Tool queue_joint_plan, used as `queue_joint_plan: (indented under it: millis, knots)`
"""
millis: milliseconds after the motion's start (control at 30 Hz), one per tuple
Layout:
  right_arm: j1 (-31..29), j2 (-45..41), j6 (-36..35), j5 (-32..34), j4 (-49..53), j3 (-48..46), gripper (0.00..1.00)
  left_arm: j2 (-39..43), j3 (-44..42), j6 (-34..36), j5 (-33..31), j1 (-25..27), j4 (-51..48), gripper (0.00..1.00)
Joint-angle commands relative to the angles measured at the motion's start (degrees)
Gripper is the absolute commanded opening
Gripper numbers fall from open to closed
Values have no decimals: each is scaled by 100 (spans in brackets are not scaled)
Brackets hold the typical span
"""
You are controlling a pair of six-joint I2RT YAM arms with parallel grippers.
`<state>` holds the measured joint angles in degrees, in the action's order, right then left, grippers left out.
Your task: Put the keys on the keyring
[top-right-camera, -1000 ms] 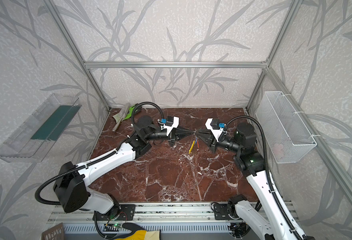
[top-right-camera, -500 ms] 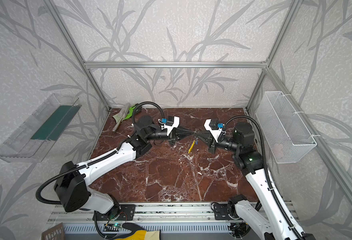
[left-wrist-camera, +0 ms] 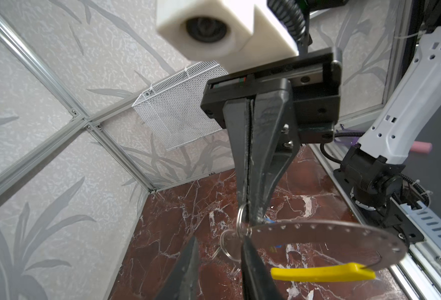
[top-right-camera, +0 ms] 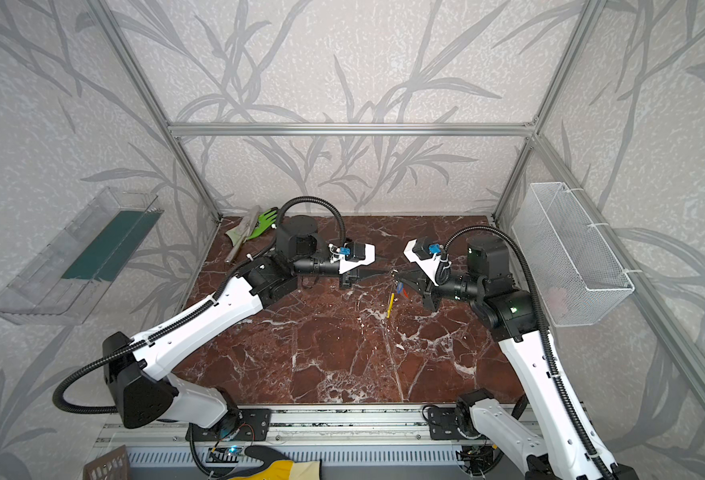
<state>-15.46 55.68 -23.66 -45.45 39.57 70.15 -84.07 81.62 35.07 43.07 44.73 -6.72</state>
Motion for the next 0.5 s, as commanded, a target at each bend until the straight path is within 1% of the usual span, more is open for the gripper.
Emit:
queue_joint_plan:
  millis: [0, 467]
  knots:
    - [-132, 83, -262, 186, 620, 207, 0, 37, 271, 969, -270, 131, -1007, 30]
    - [-325, 119, -270, 195, 622, 213, 0, -180, 581, 1199, -446, 351, -1502, 28]
